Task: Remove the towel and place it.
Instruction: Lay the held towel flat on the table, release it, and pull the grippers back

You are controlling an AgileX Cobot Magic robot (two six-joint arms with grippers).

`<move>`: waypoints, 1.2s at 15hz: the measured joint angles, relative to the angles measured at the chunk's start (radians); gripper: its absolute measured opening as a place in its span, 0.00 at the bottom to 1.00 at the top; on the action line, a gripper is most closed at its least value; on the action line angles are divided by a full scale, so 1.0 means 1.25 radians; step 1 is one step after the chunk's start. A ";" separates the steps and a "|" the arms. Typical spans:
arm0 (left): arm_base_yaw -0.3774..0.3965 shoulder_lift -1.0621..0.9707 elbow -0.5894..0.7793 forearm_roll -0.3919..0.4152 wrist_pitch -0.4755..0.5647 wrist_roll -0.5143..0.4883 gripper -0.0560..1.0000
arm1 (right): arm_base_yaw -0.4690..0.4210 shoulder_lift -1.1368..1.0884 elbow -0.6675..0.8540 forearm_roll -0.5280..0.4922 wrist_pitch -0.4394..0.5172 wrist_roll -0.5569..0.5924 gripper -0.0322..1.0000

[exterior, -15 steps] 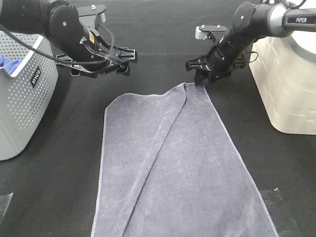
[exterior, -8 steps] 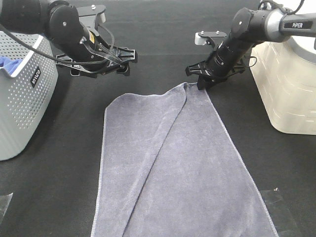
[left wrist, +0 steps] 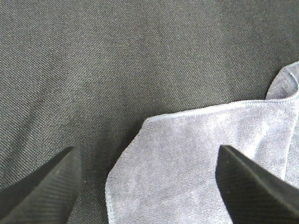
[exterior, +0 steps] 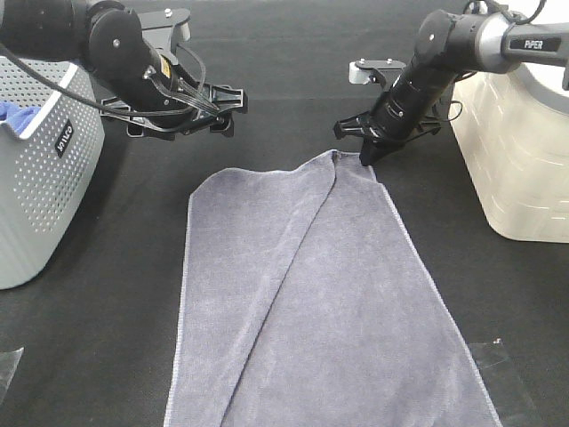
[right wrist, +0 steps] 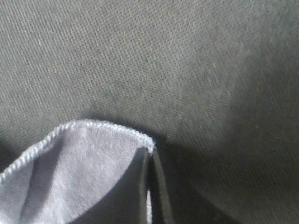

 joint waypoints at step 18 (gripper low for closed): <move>0.000 0.029 0.000 0.000 0.013 0.004 0.76 | 0.002 0.003 -0.216 -0.300 0.286 0.163 0.03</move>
